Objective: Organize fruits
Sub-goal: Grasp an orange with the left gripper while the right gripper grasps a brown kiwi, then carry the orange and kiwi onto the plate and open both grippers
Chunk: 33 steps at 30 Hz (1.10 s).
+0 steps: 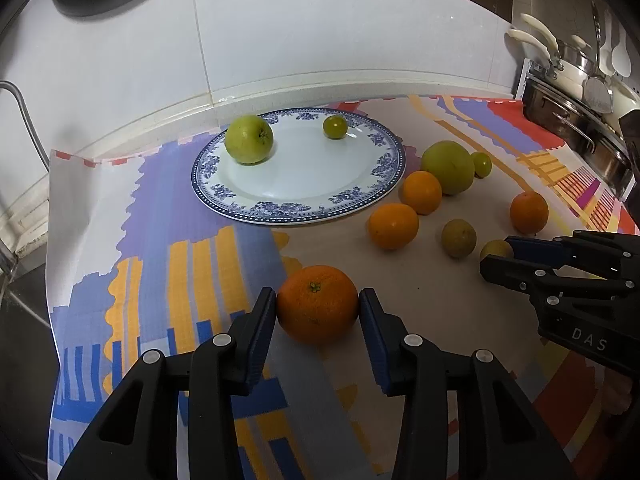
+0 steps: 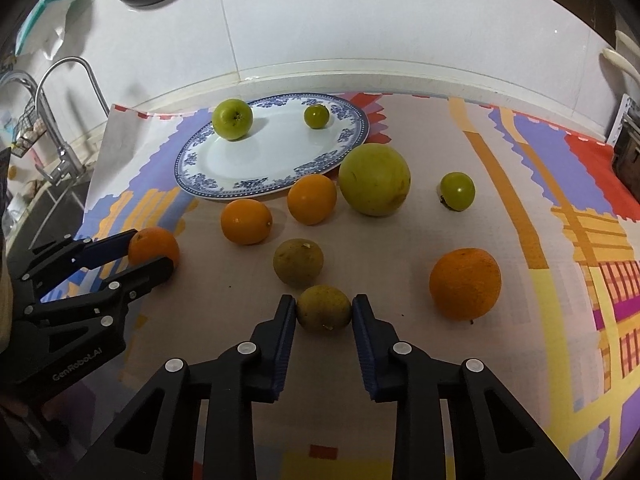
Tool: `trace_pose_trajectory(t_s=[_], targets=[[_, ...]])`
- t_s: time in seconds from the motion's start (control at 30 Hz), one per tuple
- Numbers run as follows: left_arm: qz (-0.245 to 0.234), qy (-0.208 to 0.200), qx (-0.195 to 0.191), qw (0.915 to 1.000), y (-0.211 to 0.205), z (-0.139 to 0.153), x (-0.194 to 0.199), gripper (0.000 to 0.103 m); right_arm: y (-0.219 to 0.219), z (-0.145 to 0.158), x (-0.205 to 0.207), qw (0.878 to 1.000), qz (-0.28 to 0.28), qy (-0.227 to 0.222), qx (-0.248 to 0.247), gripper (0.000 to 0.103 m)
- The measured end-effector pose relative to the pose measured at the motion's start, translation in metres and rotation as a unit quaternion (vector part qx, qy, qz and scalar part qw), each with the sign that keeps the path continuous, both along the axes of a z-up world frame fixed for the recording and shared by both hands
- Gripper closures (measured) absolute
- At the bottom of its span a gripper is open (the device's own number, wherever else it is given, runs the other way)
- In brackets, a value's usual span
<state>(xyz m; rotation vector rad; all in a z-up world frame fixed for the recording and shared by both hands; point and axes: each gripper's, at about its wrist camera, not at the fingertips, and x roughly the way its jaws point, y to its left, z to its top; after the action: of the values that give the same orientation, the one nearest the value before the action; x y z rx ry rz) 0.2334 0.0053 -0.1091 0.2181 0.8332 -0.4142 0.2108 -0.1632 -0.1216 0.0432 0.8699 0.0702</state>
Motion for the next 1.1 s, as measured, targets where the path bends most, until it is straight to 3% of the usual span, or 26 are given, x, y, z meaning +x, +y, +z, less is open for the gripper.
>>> trace_pose_trajectory(t_s=[0.47,0.83,1.1], targets=[[0.008,-0.021,-0.014,0.9997,0.001,0.019,-0.010,0.061,0.000,0.014,-0.006,1.000,0.009,-0.018,0.005,0.073],[0.017,-0.075,-0.026,0.9967,0.003,0.059,-0.018,0.061,0.004,0.051,-0.008,0.997,0.039,-0.062,0.014,0.073],[0.025,-0.107,-0.027,0.9935,0.001,0.080,-0.003,0.061,0.005,0.080,0.015,0.993,0.066,-0.098,0.013,0.073]])
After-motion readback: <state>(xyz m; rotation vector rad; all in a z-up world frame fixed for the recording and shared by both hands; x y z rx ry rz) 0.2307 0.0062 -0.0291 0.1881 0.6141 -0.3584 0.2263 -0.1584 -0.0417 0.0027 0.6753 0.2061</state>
